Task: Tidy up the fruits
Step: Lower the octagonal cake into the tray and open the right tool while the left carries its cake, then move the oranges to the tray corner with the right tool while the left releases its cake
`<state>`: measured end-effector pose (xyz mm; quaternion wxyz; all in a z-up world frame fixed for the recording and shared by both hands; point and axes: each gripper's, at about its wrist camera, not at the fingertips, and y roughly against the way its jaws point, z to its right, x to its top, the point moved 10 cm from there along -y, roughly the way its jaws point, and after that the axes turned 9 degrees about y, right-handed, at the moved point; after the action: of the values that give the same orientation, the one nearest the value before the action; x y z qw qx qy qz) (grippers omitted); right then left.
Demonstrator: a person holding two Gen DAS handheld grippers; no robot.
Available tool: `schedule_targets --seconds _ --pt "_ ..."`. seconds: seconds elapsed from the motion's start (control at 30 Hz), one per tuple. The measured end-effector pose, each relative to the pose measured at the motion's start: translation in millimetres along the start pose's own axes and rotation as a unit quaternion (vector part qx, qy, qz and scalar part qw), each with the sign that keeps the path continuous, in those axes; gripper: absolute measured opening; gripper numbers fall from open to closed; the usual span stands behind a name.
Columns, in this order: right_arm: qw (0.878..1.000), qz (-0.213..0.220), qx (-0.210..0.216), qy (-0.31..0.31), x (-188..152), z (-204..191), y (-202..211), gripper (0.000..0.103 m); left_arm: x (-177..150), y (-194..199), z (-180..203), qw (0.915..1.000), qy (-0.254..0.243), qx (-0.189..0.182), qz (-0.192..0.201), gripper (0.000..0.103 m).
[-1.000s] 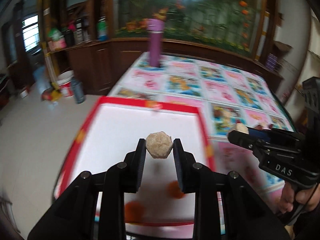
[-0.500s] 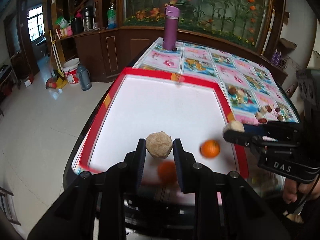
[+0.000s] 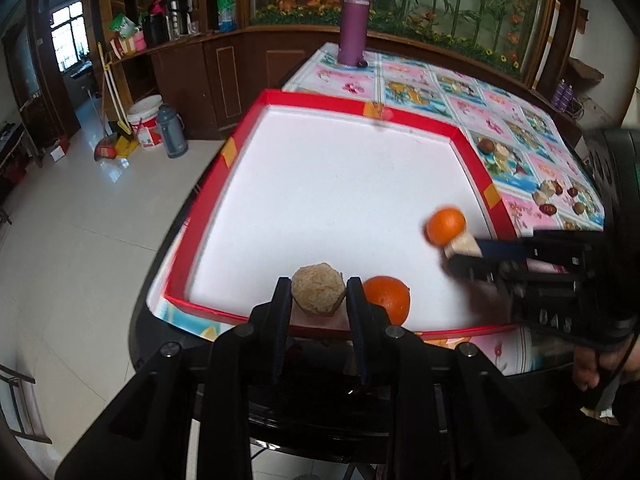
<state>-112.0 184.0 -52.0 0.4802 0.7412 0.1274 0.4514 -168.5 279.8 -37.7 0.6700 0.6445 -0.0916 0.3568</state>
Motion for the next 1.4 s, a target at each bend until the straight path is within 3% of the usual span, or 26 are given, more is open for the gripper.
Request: schedule_targets --seconds 0.3,0.43,0.7,0.77,0.83,0.87,1.13,1.23,1.4 --pt "0.999 0.015 -0.029 -0.005 20.5 21.3 -10.4 0.023 2.8 -25.1 11.2 0.9997 0.005 -0.013 -0.02 0.029" --pt "0.999 0.019 -0.036 -0.007 31.0 33.4 -15.7 0.023 18.1 -33.2 19.6 0.9994 0.021 -0.024 -0.01 0.029" --pt "0.999 0.035 -0.012 -0.016 31.8 38.3 1.5 0.025 43.1 -40.7 19.6 0.9996 0.025 -0.014 0.005 0.03" --pt "0.999 0.041 -0.008 -0.011 31.3 33.5 12.1 0.03 47.3 -35.9 11.0 0.9995 0.029 -0.006 0.013 0.03" --pt "0.999 0.045 -0.003 -0.007 30.2 27.0 19.5 0.047 50.9 -31.1 -0.2 0.9991 0.037 0.002 0.022 0.03" --pt "0.999 0.046 -0.002 -0.003 29.5 23.3 21.9 0.048 52.8 -30.0 -4.0 0.9987 0.043 0.001 0.026 0.03" --pt "0.995 0.012 0.094 0.041 17.1 -39.8 15.2 0.046 54.4 -40.0 -14.4 0.9982 0.056 -0.014 0.017 0.03" --pt "0.995 -0.003 0.089 0.051 17.2 -48.8 -1.9 0.033 51.2 -36.5 -17.1 0.998 0.058 -0.016 0.018 0.03" --pt "0.996 -0.002 0.075 0.055 30.7 -46.0 -18.4 0.032 48.9 -31.3 -22.9 0.9979 0.06 -0.013 0.022 0.03"
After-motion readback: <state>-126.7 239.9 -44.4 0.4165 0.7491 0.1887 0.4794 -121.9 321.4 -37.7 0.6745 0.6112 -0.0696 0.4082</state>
